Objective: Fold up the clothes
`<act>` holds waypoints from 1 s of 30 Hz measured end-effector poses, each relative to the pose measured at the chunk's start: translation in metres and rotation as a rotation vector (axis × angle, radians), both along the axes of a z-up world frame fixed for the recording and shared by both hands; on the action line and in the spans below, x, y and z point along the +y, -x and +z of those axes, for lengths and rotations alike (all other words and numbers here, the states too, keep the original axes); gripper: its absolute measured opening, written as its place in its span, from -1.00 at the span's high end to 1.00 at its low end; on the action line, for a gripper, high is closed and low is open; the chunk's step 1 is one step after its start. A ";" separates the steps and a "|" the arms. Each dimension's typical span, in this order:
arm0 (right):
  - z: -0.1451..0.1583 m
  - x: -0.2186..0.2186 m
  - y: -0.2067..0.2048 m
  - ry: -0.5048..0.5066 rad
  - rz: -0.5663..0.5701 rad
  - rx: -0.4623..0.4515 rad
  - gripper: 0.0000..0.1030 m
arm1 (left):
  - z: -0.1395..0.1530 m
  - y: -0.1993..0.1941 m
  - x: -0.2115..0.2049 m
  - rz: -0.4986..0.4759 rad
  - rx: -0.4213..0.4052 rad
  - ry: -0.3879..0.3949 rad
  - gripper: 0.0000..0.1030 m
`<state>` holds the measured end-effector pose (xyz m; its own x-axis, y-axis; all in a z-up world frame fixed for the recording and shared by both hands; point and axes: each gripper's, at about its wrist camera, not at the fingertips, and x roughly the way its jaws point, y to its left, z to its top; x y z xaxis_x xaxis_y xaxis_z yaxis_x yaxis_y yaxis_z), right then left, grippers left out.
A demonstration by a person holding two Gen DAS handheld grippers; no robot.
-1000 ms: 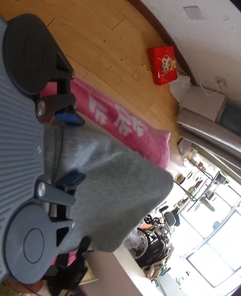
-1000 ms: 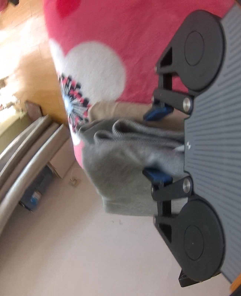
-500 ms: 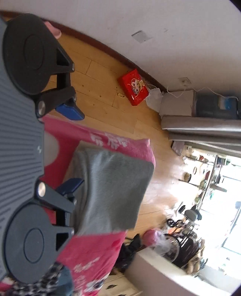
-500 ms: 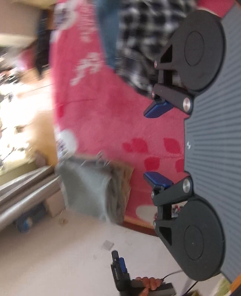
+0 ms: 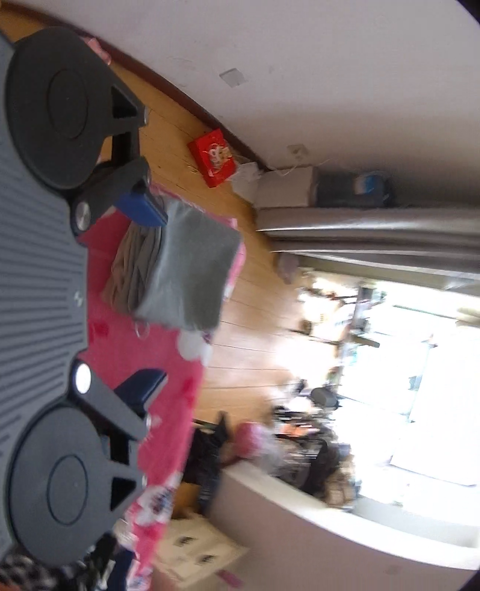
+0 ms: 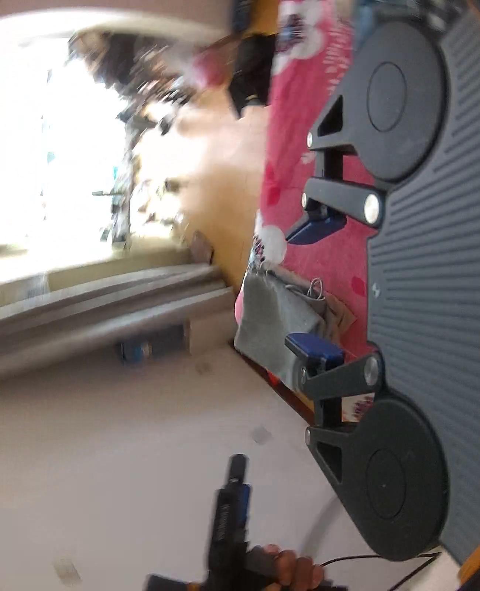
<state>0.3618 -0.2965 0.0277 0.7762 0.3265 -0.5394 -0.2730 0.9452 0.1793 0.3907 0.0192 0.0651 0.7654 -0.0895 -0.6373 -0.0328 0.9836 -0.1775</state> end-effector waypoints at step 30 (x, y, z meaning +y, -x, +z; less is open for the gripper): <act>0.008 0.136 0.244 0.279 -0.207 0.020 -0.98 | -0.014 0.261 0.013 0.165 0.127 -0.176 -1.00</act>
<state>0.1174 -0.1609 0.0354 0.7991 0.0007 -0.6013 -0.0692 0.9935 -0.0908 0.1296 0.0324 0.0516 0.6733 0.1504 -0.7239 -0.2063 0.9784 0.0114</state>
